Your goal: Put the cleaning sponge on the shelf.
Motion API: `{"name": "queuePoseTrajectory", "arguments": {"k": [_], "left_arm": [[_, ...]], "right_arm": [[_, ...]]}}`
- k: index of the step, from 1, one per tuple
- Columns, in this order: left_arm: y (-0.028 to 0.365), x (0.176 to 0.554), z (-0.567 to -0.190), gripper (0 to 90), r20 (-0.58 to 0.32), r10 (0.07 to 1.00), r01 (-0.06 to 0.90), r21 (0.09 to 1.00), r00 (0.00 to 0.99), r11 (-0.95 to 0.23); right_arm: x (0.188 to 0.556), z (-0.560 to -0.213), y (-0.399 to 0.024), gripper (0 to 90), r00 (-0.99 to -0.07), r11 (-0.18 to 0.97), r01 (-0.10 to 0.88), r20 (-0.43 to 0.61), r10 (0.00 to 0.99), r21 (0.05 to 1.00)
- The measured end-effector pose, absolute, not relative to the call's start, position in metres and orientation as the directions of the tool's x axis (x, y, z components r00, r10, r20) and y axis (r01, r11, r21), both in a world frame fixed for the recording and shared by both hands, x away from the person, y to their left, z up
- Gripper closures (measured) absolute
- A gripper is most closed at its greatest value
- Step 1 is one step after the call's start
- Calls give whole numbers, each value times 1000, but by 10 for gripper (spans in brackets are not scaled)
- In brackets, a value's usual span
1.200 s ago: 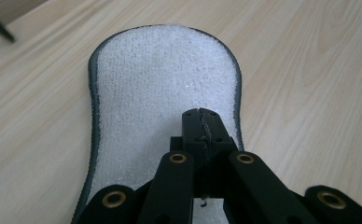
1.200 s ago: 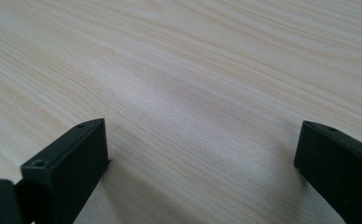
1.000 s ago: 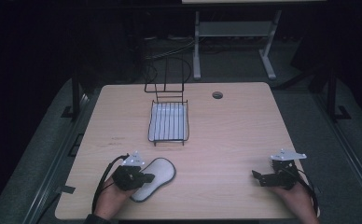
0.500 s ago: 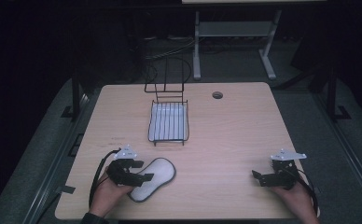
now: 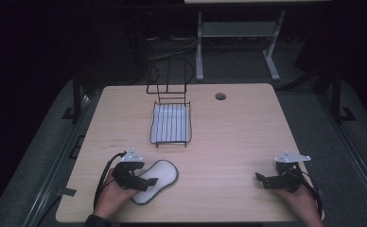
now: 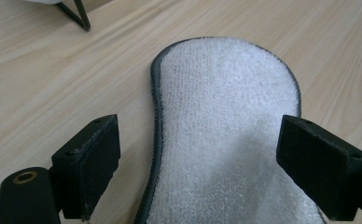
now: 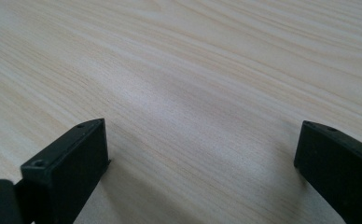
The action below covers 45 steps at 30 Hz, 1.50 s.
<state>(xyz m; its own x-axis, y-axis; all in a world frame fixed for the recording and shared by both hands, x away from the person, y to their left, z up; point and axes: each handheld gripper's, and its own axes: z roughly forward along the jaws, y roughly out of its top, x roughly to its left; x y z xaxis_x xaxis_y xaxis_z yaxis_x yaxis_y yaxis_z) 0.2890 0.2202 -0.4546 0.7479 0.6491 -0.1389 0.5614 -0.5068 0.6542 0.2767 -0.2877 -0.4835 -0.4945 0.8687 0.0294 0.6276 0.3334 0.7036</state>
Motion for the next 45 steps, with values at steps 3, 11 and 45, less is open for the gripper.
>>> {"name": "queuePoseTrajectory", "arguments": {"k": [3, 11, 45], "left_arm": [[220, 289, -456, 130, -134, 649, 563, 646, 749, -515], [217, 288, -457, 129, -121, 643, 553, 644, 756, -528], [206, 279, -460, 211, -115, 587, 518, 625, 801, -584]], "right_arm": [[277, -483, -288, 24, -495, 334, 627, 29, 869, 704], [277, -484, -288, 24, -495, 334, 627, 29, 869, 704], [277, -484, -288, 24, -494, 333, 628, 29, 869, 704]]}}
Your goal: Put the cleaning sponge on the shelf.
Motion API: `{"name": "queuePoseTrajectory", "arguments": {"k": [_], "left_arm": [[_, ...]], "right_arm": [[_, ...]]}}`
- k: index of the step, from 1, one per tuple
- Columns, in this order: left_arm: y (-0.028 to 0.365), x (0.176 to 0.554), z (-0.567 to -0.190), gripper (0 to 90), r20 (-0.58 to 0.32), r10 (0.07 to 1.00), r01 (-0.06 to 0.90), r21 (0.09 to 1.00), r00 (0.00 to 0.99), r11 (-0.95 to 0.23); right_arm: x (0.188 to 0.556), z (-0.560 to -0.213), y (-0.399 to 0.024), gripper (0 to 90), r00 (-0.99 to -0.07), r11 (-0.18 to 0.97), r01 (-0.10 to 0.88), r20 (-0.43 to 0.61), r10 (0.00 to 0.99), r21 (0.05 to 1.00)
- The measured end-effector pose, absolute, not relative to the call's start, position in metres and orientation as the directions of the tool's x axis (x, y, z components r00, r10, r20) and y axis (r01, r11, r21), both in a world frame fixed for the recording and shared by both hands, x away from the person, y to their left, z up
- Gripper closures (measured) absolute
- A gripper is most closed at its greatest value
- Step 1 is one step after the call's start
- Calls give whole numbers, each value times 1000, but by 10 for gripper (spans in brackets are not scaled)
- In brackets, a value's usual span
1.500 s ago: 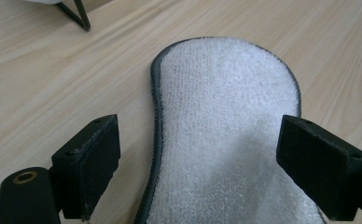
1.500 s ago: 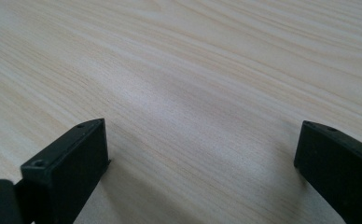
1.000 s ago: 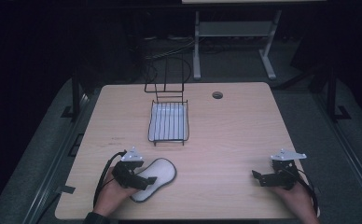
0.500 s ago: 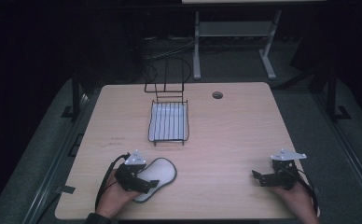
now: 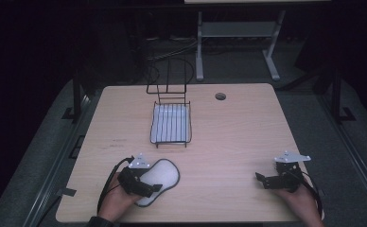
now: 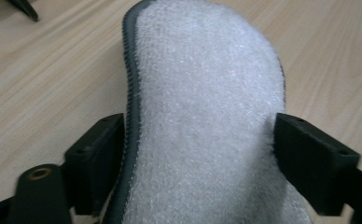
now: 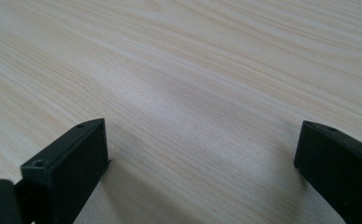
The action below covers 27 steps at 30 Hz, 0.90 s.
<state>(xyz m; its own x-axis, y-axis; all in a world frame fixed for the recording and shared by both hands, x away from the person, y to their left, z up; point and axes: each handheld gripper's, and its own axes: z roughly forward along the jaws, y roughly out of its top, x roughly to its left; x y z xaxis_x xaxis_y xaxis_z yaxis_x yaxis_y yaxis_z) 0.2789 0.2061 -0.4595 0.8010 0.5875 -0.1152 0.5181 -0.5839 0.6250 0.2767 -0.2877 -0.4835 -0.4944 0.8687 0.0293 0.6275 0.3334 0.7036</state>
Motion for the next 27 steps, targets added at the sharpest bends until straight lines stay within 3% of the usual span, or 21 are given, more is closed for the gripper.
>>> {"name": "queuePoseTrajectory", "arguments": {"k": [13, 19, 27], "left_arm": [[214, 282, -449, 382, -181, 563, 535, 629, 807, -564], [221, 280, -438, 553, -213, 548, 527, 674, 809, -518], [222, 279, -430, 655, -248, 527, 529, 692, 813, -491]], "right_arm": [[277, -484, -288, 24, -495, 333, 628, 29, 869, 704], [277, -483, -288, 24, -495, 334, 628, 29, 869, 703], [277, -483, -288, 24, -494, 333, 627, 29, 869, 704]]}}
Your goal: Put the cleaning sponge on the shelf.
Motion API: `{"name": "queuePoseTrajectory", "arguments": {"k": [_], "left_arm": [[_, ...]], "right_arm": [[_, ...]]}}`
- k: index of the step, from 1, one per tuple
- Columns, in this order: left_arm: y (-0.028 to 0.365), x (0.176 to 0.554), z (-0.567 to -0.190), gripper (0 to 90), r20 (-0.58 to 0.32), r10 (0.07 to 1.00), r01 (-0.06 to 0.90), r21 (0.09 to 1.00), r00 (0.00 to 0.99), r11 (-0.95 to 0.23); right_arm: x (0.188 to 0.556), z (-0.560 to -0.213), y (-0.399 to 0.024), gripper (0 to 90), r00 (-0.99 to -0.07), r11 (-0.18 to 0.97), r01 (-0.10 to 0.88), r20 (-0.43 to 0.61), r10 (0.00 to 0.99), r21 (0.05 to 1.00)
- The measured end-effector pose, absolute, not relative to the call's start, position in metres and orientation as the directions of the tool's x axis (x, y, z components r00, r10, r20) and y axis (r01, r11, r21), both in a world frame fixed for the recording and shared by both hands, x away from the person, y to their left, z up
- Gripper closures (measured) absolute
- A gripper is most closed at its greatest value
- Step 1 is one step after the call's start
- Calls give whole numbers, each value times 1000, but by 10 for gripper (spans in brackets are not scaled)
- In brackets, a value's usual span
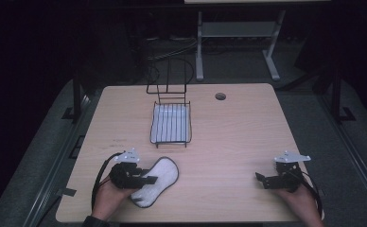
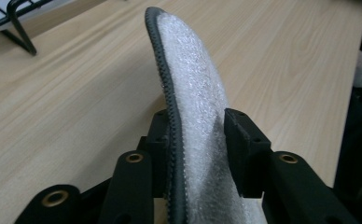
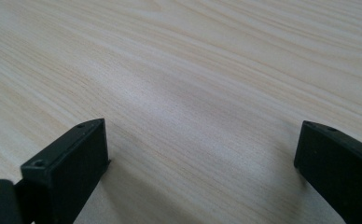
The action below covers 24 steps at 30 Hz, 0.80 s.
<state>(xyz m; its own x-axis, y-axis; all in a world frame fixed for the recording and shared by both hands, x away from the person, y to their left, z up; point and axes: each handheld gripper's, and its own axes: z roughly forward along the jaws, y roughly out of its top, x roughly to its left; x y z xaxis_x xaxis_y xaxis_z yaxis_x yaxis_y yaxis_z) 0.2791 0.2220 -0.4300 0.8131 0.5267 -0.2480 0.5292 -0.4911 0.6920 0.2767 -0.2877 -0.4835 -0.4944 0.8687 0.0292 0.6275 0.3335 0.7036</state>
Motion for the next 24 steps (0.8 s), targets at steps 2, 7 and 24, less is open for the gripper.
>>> {"name": "queuePoseTrajectory", "arguments": {"k": [2, 7, 24], "left_arm": [[222, 279, -428, 671, -253, 522, 527, 697, 815, -486], [223, 280, -422, 705, -261, 516, 526, 707, 816, -473], [221, 277, -405, 744, -225, 518, 498, 723, 825, -479]], "right_arm": [[277, -483, -288, 24, -494, 333, 627, 29, 869, 704], [277, -484, -288, 24, -495, 334, 627, 29, 869, 704], [277, -484, -288, 24, -494, 333, 627, 28, 869, 704]]}}
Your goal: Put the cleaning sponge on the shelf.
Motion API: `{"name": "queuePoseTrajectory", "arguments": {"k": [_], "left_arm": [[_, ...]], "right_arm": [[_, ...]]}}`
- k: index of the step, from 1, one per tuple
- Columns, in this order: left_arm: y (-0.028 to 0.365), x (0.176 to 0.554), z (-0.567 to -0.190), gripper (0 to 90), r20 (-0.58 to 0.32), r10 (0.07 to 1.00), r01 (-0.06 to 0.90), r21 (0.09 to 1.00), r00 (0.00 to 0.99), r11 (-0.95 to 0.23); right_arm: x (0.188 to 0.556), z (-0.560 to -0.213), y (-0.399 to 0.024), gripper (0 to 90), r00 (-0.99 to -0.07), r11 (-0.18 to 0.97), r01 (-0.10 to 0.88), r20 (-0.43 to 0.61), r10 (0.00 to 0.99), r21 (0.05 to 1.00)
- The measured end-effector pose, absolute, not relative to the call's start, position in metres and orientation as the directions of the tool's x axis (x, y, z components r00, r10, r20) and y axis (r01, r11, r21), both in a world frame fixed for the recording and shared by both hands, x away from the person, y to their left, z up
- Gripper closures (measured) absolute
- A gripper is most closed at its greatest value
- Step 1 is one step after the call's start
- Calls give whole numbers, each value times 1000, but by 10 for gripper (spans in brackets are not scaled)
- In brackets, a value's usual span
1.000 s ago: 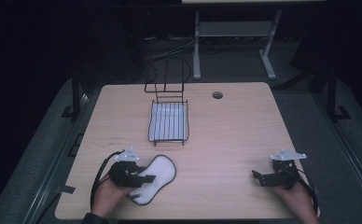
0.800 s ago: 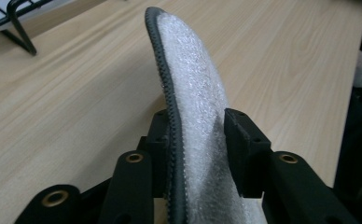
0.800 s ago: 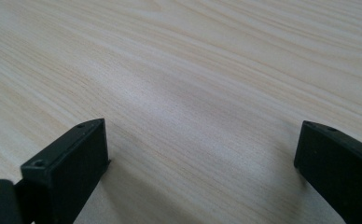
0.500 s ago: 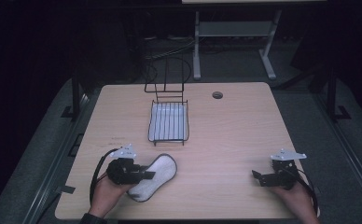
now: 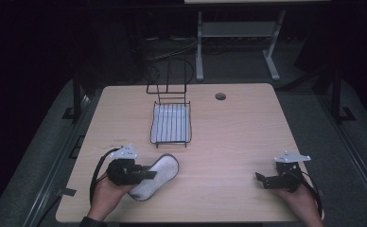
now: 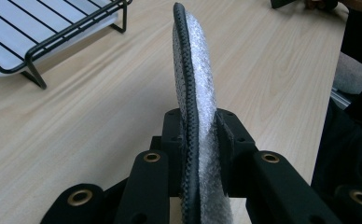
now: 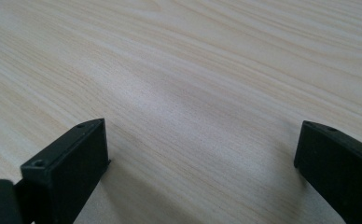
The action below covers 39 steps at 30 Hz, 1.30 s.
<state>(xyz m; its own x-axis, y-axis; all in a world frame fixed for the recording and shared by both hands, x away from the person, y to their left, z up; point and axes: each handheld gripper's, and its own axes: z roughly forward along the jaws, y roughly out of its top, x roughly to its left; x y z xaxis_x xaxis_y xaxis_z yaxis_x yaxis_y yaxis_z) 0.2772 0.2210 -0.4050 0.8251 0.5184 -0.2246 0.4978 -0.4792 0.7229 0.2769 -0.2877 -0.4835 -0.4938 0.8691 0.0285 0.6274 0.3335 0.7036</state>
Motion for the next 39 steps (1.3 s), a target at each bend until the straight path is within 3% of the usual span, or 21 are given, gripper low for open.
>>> {"name": "queuePoseTrajectory", "arguments": {"k": [39], "left_arm": [[227, 319, -374, 743, -171, 560, 471, 757, 811, -452]], "right_arm": [[277, -484, -288, 24, -493, 333, 627, 28, 869, 704]]}}
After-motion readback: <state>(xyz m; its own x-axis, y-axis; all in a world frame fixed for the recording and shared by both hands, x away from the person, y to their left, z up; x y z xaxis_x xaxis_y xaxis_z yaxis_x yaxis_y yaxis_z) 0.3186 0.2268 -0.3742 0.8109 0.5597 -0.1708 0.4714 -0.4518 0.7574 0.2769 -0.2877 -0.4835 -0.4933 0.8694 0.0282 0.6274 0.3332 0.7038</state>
